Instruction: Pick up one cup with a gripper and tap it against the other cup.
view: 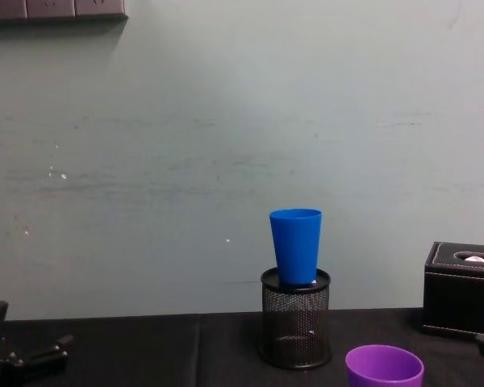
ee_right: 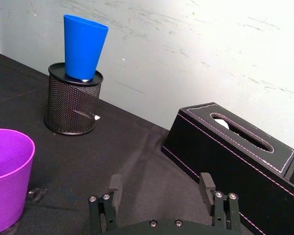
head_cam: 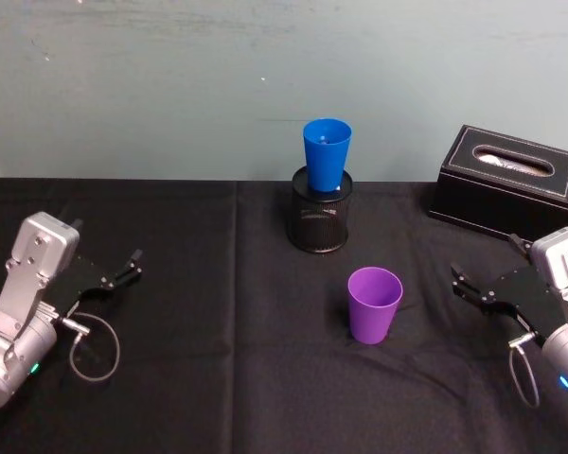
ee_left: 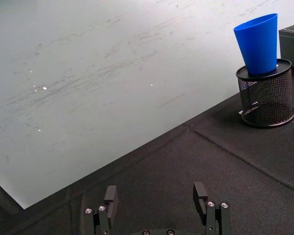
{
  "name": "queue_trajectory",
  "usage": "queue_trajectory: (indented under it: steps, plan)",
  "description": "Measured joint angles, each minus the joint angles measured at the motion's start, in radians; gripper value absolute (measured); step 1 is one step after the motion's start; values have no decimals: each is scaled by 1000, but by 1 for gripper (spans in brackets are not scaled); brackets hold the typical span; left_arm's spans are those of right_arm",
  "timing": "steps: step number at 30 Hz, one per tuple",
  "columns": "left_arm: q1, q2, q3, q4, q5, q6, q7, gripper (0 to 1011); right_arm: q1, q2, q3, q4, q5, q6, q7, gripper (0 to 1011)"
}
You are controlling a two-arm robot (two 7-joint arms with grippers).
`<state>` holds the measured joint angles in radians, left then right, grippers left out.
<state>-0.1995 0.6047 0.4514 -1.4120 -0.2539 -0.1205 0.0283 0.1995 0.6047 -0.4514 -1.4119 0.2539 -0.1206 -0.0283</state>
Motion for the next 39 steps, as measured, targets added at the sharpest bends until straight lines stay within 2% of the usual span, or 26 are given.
queue_trajectory:
  steps: [17, 22, 30, 39]
  plan:
    - [0, 0, 0, 0, 0, 0, 0, 1011, -1, 0, 2, -1, 0, 0, 1, 1003]
    - [0, 0, 0, 0, 0, 0, 0, 1011, -27, 6, 25, -33, 13, -4, 27, 1003]
    - [0, 0, 0, 0, 0, 0, 0, 1011, -69, 8, 54, -68, 58, -17, 92, 1003]
    - [0, 0, 0, 0, 0, 0, 0, 1011, -115, -6, 90, -78, 140, -34, 175, 1003]
